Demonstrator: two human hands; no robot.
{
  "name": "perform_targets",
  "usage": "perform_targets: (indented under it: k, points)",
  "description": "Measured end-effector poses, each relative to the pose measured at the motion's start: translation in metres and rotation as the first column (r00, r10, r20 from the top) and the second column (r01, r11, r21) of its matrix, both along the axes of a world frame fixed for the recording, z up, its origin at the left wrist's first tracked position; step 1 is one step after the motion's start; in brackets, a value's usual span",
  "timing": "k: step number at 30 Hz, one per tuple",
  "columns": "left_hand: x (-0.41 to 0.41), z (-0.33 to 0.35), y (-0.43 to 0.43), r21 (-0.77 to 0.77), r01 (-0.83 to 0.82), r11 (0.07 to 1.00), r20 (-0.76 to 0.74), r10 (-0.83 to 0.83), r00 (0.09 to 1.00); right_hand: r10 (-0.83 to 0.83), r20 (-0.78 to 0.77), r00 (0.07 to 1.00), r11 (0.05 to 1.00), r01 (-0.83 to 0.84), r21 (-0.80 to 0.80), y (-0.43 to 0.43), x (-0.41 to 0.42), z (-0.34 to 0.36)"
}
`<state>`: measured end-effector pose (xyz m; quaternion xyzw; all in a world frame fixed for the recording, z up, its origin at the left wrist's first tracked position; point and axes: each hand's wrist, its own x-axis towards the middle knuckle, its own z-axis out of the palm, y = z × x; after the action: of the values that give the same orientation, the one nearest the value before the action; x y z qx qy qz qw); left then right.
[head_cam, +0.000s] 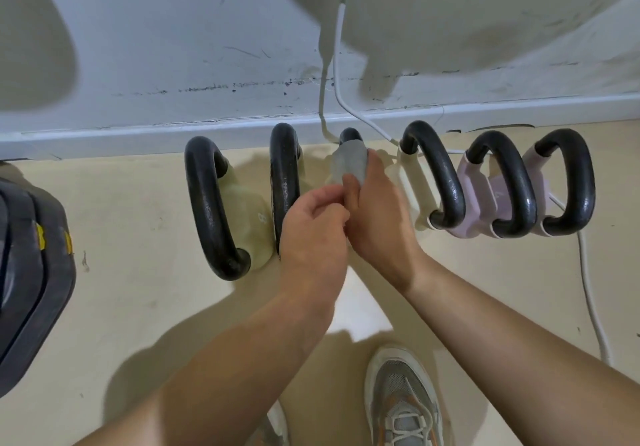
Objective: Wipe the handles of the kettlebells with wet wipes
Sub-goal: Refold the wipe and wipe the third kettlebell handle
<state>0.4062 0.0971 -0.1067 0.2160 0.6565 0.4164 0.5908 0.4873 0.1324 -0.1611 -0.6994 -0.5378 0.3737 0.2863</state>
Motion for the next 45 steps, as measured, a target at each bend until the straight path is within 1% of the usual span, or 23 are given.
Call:
perform_targets:
  k: [1, 2, 4, 5, 7, 10, 12, 14, 17, 20, 21, 23, 24, 26, 29, 31, 33, 35, 38, 39, 41, 43, 45]
  points:
    - [0.000, -0.001, -0.002, -0.006, 0.020, 1.000, -0.008, -0.020, 1.000, -0.041, -0.039, 0.998, 0.999, 0.041, -0.001, -0.008, -0.001, -0.001]
    - [0.001, -0.001, -0.004, -0.013, 0.038, 0.999, -0.003, -0.038, 0.999, -0.034, -0.004, 0.999, 0.998, 0.034, 0.048, -0.018, 0.000, -0.002]
    - [0.002, -0.002, -0.007, -0.015, 0.068, 0.998, 0.006, -0.068, 0.998, 0.034, 0.189, 0.981, 0.987, -0.063, 0.147, -0.038, 0.001, -0.010]
    - [0.002, -0.003, -0.008, -0.012, 0.072, 0.997, 0.006, -0.072, 0.997, 0.036, 0.191, 0.981, 0.989, -0.062, 0.132, -0.041, 0.002, -0.012]
    - [0.004, -0.004, -0.005, -0.010, 0.037, 0.999, 0.019, -0.037, 0.999, 0.045, 0.122, 0.992, 0.997, -0.052, 0.054, -0.031, 0.005, -0.012]
    - [0.009, -0.006, 0.002, -0.012, -0.039, 0.999, 0.053, 0.040, 0.998, 0.149, 0.102, 0.984, 0.984, -0.137, -0.112, 0.013, 0.008, -0.001]
    - [0.013, -0.007, 0.006, -0.011, -0.074, 0.997, 0.080, 0.074, 0.994, 0.139, -0.004, 0.990, 0.972, -0.138, -0.192, 0.046, 0.008, 0.015]
    - [0.014, -0.008, 0.009, -0.012, -0.090, 0.996, 0.095, 0.091, 0.991, 0.109, -0.038, 0.993, 0.964, -0.115, -0.239, 0.065, 0.004, 0.020]
    - [0.013, -0.010, 0.014, -0.021, -0.105, 0.994, 0.110, 0.107, 0.988, 0.182, 0.207, 0.961, 0.975, -0.149, -0.165, 0.059, 0.000, 0.011]
    - [0.011, -0.012, 0.013, -0.035, -0.104, 0.994, 0.128, 0.107, 0.986, 0.072, 0.246, 0.967, 0.994, -0.048, -0.102, 0.019, 0.003, 0.003]
    - [0.011, -0.014, 0.011, -0.038, -0.091, 0.995, 0.130, 0.095, 0.987, 0.072, 0.304, 0.950, 0.994, -0.043, -0.099, 0.003, 0.004, 0.001]
    - [0.011, -0.017, 0.006, -0.054, -0.075, 0.996, 0.133, 0.082, 0.988, 0.122, 0.421, 0.899, 0.992, -0.107, -0.060, -0.021, 0.008, -0.003]
    - [0.012, -0.018, 0.005, -0.060, -0.073, 0.996, 0.136, 0.080, 0.987, 0.134, 0.440, 0.888, 0.991, -0.129, -0.040, -0.027, 0.010, -0.005]
    - [0.012, -0.017, 0.004, -0.052, -0.056, 0.997, 0.129, 0.062, 0.990, 0.154, 0.364, 0.919, 0.987, -0.130, -0.089, -0.017, 0.011, -0.001]
    - [0.011, -0.017, 0.003, -0.007, 0.041, 0.999, 0.036, -0.041, 0.999, 0.185, 0.103, 0.977, 0.944, -0.148, -0.294, 0.029, 0.015, 0.017]
    - [0.010, -0.017, 0.002, 0.028, 0.080, 0.996, 0.010, -0.080, 0.997, 0.223, 0.057, 0.973, 0.899, -0.183, -0.397, 0.060, 0.017, 0.026]
    - [0.011, -0.018, 0.002, 0.052, 0.117, 0.992, 0.011, -0.117, 0.993, 0.166, -0.016, 0.986, 0.896, -0.157, -0.415, 0.080, 0.016, 0.023]
    - [0.014, -0.017, 0.002, 0.070, 0.155, 0.985, -0.024, -0.154, 0.988, 0.046, -0.163, 0.986, 0.895, -0.113, -0.430, 0.087, 0.012, 0.016]
    - [0.016, -0.014, 0.008, 0.104, 0.174, 0.979, -0.084, -0.166, 0.983, -0.091, -0.309, 0.947, 0.907, -0.049, -0.419, 0.082, 0.013, 0.007]
    - [0.014, -0.011, 0.011, 0.127, 0.168, 0.978, -0.100, -0.156, 0.983, -0.076, -0.311, 0.947, 0.916, -0.057, -0.398, 0.078, 0.017, 0.004]
    - [0.009, -0.007, 0.019, 0.162, 0.194, 0.967, -0.142, -0.172, 0.975, 0.044, -0.280, 0.959, 0.948, -0.129, -0.292, 0.061, 0.024, 0.006]
    - [0.003, -0.003, 0.030, 0.172, 0.276, 0.946, -0.237, -0.232, 0.943, 0.097, -0.257, 0.962, 0.964, -0.155, -0.218, 0.041, 0.028, 0.001]
    - [0.002, 0.000, 0.040, 0.162, 0.348, 0.923, -0.281, -0.295, 0.913, 0.113, -0.294, 0.949, 0.967, -0.173, -0.187, 0.023, 0.026, -0.008]
